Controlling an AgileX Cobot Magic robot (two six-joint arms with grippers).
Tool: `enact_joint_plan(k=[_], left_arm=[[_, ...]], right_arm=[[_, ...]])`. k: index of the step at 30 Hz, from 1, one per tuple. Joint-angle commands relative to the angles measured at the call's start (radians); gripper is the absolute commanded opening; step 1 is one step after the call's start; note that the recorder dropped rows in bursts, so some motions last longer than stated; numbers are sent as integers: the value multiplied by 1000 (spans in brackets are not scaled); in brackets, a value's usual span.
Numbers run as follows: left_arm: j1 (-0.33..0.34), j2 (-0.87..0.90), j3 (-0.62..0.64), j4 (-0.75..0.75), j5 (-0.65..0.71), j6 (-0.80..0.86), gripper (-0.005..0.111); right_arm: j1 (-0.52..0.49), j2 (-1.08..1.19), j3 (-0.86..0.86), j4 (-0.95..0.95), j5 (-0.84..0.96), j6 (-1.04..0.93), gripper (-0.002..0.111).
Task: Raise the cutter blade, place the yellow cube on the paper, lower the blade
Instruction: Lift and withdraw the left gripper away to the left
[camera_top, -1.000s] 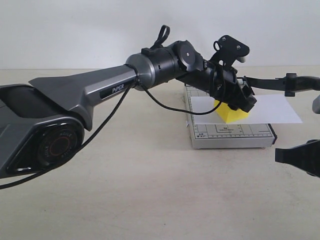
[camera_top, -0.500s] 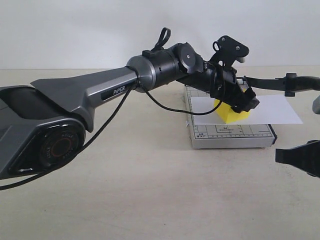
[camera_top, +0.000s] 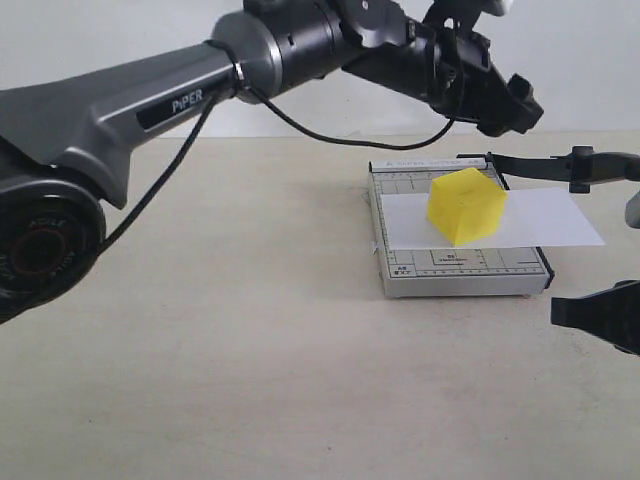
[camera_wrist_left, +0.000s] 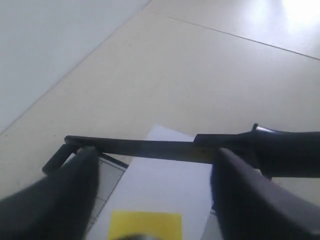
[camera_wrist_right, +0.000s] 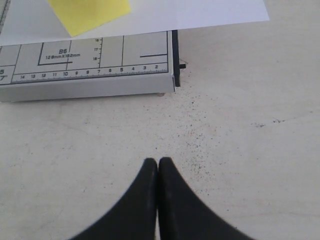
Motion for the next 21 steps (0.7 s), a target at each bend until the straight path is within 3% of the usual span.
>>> enact_joint_plan(k=[1, 2, 7, 11, 15, 21], left_arm=[[2, -48, -4, 197, 81, -171, 16], [2, -48, -4, 231, 94, -175, 5], [2, -66, 32, 247, 81, -179, 5], [12, -134, 143, 249, -15, -217, 5], [22, -266, 368, 257, -192, -224, 5], [26, -544, 854, 257, -696, -220, 5]], right_arm=[[-7, 0, 5, -5, -3, -2, 0], [-7, 0, 5, -5, -3, -2, 0], [-7, 0, 5, -5, 4, -6, 0], [-7, 0, 5, -5, 5, -9, 0], [-7, 0, 5, -5, 13, -9, 0], [-7, 0, 5, -5, 16, -9, 0]])
